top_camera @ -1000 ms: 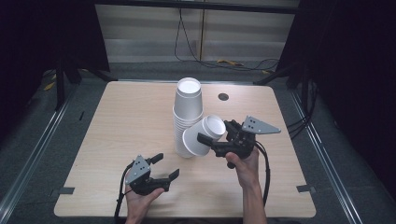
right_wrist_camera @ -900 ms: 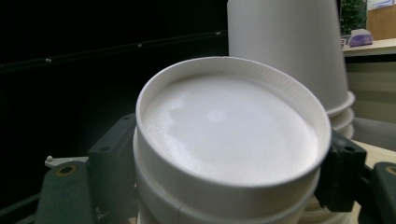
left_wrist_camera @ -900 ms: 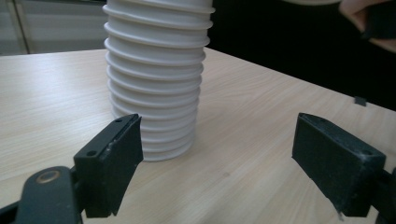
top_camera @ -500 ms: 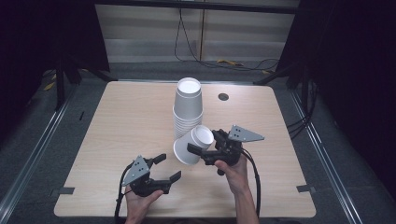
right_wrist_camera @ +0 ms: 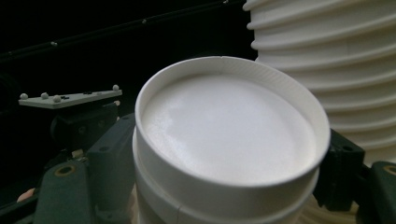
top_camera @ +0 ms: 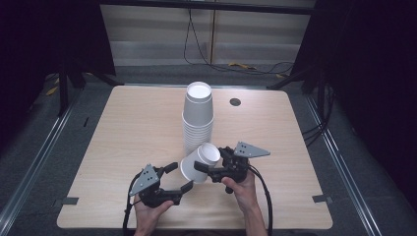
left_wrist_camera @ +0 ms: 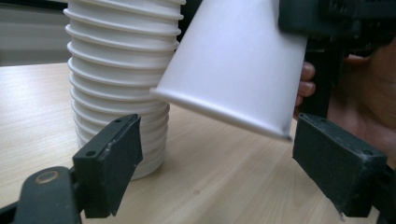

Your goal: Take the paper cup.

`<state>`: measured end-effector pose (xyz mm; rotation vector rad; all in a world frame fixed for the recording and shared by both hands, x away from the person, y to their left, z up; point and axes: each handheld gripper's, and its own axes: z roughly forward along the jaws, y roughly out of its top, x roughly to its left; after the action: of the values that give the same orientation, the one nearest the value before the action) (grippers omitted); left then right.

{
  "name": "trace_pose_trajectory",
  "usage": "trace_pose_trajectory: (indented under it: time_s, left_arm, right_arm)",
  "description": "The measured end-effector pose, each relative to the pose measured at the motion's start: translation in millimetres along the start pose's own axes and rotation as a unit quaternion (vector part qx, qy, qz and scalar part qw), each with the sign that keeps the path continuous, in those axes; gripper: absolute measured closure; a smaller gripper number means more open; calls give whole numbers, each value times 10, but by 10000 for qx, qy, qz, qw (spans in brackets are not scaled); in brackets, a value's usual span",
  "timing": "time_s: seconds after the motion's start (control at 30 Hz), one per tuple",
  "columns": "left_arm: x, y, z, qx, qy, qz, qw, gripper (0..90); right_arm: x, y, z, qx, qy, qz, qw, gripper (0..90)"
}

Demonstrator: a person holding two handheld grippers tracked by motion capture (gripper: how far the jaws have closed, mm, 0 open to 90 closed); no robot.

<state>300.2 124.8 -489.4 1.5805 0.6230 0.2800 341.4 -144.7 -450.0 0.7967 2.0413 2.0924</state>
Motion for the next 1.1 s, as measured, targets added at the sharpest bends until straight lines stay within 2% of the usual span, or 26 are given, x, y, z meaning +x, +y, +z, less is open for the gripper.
trace_pose_trajectory:
  time_s: [0.1,0.23,0.4,0.63,0.67,0.73,0.9,0.93,1.1]
  left_arm:
    - [8,7,2,55,121,102,9999,102]
    - [8,9,21,94,193,95,9997,3]
    - [-6,7,49,183,71,269,9994,2]
    - [-40,12,112,384,-32,332,9987,0]
    - [-35,13,116,392,-41,373,9985,0]
    - [-47,5,128,390,-85,311,9987,0]
    - [-49,7,141,466,-122,478,9977,0]
    - [-59,8,143,493,-136,437,9977,0]
    - [-65,14,166,524,-186,507,9972,0]
  right_arm:
    - [-2,-55,11,38,62,56,10000,224]
    - [3,-121,25,57,209,160,9996,226]
    - [-5,-184,39,51,318,312,9990,226]
    - [0,-206,50,12,491,382,9981,226]
    - [2,-208,53,16,515,393,9979,226]
    - [4,-217,61,45,545,397,9977,226]
    - [13,-238,86,119,648,407,9970,226]
    - [15,-240,90,125,665,407,9969,226]
    - [12,-249,99,155,712,456,9963,226]
